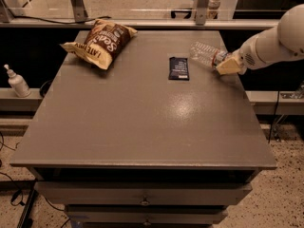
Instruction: Move water bottle near rxbar blueberry
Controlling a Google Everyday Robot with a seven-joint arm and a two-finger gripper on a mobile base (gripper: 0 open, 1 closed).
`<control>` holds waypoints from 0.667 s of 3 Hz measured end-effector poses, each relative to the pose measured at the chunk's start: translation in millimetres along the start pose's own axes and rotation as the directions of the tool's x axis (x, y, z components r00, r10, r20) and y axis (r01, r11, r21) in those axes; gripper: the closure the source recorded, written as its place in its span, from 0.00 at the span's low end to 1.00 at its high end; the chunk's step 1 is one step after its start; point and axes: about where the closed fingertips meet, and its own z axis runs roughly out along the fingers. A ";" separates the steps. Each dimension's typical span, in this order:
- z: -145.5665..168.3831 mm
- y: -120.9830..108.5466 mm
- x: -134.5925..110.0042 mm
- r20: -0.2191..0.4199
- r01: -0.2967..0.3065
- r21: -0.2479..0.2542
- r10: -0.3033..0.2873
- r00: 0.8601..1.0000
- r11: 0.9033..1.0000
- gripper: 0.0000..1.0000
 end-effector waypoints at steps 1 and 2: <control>7.5 14.5 -1.2 0.000 -0.001 -0.036 0.001 1.000 0.999 0.60; 9.1 31.8 -4.1 0.001 0.004 -0.068 -0.004 1.000 0.998 0.35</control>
Offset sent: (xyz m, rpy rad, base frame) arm -0.0191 0.0430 -0.0153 0.0425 0.0546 0.0713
